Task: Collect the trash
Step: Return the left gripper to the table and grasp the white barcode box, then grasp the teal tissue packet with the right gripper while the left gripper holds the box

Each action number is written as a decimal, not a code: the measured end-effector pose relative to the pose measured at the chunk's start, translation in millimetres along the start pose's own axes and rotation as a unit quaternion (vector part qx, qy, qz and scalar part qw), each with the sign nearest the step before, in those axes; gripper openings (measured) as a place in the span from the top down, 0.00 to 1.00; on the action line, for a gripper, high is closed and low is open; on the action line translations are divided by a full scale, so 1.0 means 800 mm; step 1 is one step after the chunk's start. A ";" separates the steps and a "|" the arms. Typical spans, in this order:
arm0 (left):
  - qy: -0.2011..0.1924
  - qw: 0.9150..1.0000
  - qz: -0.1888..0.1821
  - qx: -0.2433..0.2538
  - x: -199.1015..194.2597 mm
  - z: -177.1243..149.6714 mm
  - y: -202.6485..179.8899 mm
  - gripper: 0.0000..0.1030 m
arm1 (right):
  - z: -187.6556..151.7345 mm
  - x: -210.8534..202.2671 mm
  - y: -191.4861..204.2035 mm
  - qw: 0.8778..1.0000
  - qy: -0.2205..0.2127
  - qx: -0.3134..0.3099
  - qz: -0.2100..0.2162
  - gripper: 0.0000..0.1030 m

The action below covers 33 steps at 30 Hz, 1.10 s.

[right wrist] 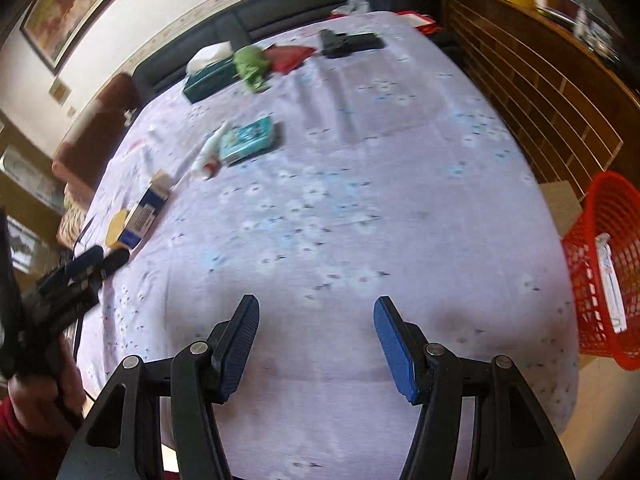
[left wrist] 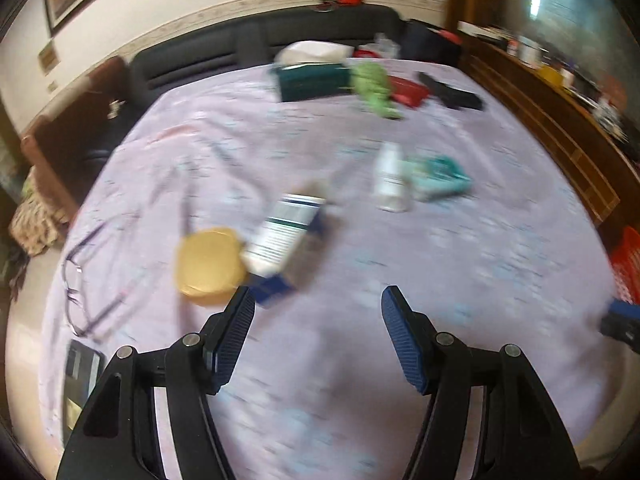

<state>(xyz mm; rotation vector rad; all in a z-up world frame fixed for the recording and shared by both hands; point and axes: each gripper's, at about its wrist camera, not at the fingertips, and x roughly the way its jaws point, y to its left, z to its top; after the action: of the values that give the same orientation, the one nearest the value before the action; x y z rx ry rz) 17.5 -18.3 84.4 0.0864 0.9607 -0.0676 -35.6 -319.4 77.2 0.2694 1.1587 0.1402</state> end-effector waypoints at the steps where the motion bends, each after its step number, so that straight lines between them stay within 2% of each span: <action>1: 0.003 1.000 -0.001 -0.006 0.011 0.007 0.015 0.37 | 0.001 0.002 0.005 1.000 0.001 -0.003 -0.001 0.38; 5: 0.034 0.999 -0.020 -0.013 0.052 0.027 0.042 0.37 | 0.007 0.011 0.024 1.000 0.008 -0.015 -0.003 0.38; 9: 0.054 0.998 -0.032 0.002 0.086 0.035 0.040 0.37 | 0.009 0.015 0.031 1.000 0.012 -0.012 -0.006 0.38; 13: 0.043 0.998 -0.019 0.049 0.104 0.047 0.025 0.37 | 0.009 0.016 0.031 1.000 0.013 -0.002 -0.016 0.38; 16: 0.040 0.997 -0.025 0.056 0.112 0.056 0.018 0.38 | 0.009 0.016 0.028 1.000 0.017 0.003 -0.024 0.38; 17: 0.041 0.997 -0.026 0.058 0.117 0.059 0.016 0.39 | 0.010 0.016 0.027 1.000 0.018 0.004 -0.025 0.38; 18: 0.043 0.997 -0.026 0.059 0.119 0.061 0.014 0.45 | 0.010 0.015 0.027 0.999 0.019 0.005 -0.025 0.38; 19: 0.045 0.997 -0.030 0.060 0.122 0.061 0.011 0.57 | 0.013 0.016 0.027 0.999 0.021 0.005 -0.025 0.38; 21: 0.056 0.996 -0.040 0.058 0.129 0.059 0.005 0.63 | 0.020 0.017 0.029 0.999 0.022 0.005 -0.023 0.38; 26: 0.061 0.996 -0.045 0.043 0.123 0.043 -0.002 0.67 | 0.059 0.029 0.042 1.000 0.019 -0.017 -0.006 0.38; 33: 0.071 0.996 -0.052 0.019 0.086 -0.007 -0.005 0.68 | 0.145 0.083 0.072 0.997 0.022 -0.060 0.031 0.38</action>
<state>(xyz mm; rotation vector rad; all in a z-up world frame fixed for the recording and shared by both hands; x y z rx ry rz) 51.7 -23.2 24.6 0.0779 1.1051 -0.1776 98.9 -263.7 78.4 0.1968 1.1824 0.2696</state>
